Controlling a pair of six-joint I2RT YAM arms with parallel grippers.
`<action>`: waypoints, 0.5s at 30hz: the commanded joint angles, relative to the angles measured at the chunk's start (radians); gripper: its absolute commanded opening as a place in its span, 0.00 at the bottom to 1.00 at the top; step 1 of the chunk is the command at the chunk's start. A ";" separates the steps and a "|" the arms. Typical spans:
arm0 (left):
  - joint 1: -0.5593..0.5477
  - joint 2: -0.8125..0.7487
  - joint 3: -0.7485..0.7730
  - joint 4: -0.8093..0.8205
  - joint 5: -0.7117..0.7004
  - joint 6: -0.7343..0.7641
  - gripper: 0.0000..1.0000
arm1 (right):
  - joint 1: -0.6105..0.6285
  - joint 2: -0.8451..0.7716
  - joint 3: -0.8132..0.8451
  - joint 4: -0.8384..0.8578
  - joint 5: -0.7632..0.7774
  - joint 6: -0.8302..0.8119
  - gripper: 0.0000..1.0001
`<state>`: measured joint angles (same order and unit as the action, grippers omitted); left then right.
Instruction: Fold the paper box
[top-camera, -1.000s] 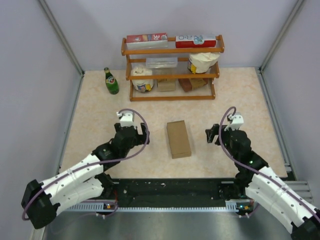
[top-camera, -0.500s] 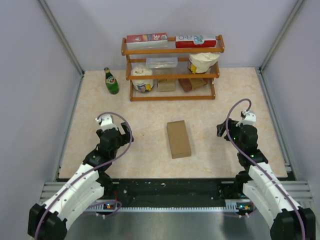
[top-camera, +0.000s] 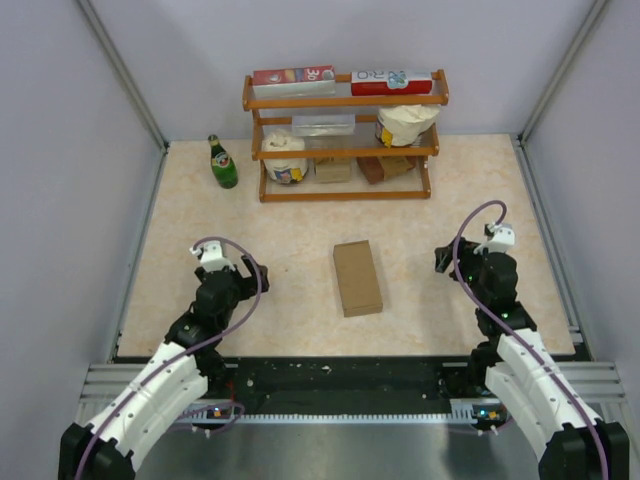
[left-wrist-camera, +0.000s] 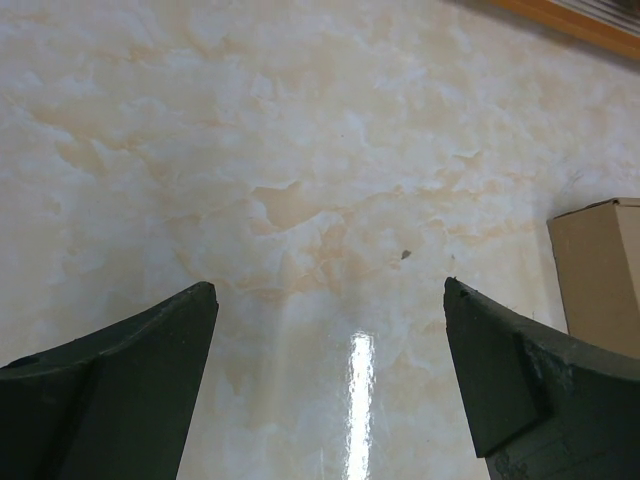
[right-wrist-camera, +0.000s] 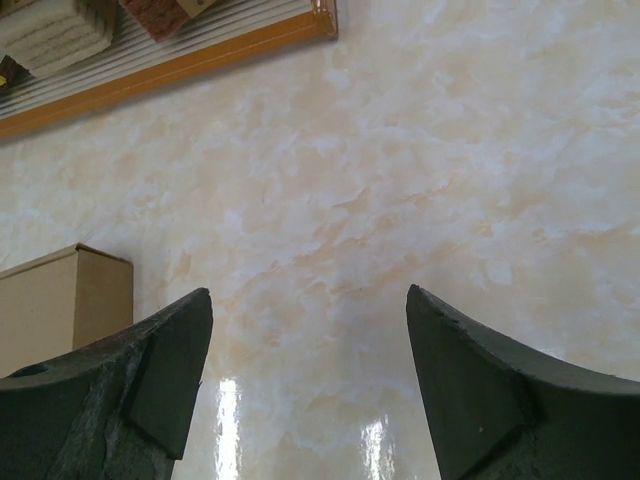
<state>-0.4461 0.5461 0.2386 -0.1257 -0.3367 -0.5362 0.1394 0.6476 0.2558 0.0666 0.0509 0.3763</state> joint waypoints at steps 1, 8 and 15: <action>0.004 -0.020 -0.024 0.089 0.045 0.021 0.99 | -0.011 -0.019 -0.001 0.048 0.012 -0.013 0.78; 0.004 0.035 -0.007 0.095 0.056 0.027 0.99 | -0.011 -0.020 -0.001 0.044 0.023 -0.008 0.78; 0.006 0.006 -0.018 0.089 0.045 0.021 0.99 | -0.011 -0.032 -0.004 0.041 0.010 -0.011 0.79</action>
<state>-0.4465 0.5774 0.2260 -0.0814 -0.2928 -0.5240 0.1394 0.6281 0.2481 0.0673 0.0586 0.3748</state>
